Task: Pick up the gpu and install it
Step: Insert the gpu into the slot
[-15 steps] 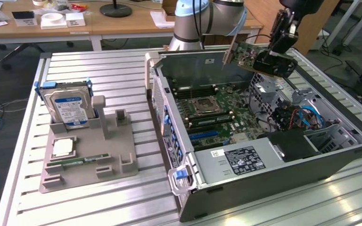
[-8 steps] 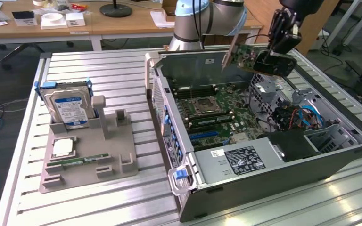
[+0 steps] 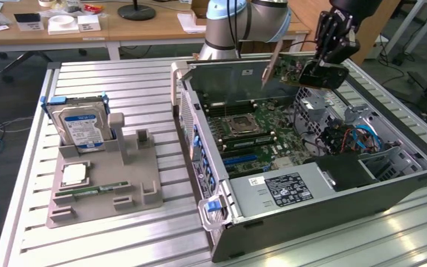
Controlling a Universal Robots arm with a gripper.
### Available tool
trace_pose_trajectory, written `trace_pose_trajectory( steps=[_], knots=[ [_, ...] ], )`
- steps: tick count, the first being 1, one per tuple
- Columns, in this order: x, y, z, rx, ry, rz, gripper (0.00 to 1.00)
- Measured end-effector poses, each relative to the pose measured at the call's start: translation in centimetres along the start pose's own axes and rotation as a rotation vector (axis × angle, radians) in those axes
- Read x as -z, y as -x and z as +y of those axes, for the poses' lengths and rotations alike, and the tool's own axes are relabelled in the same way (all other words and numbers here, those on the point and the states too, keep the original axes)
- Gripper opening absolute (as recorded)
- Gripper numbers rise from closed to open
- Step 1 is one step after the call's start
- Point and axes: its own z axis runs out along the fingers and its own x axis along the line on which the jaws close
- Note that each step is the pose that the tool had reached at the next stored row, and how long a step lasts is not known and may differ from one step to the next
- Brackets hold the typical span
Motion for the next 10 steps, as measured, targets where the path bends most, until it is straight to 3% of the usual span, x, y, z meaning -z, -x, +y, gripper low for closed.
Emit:
trace_pose_trajectory(
  steps=[10],
  knots=[
    [-0.02, 0.00, 0.00, 0.143, 0.0032, 0.0070, 0.27]
  ],
)
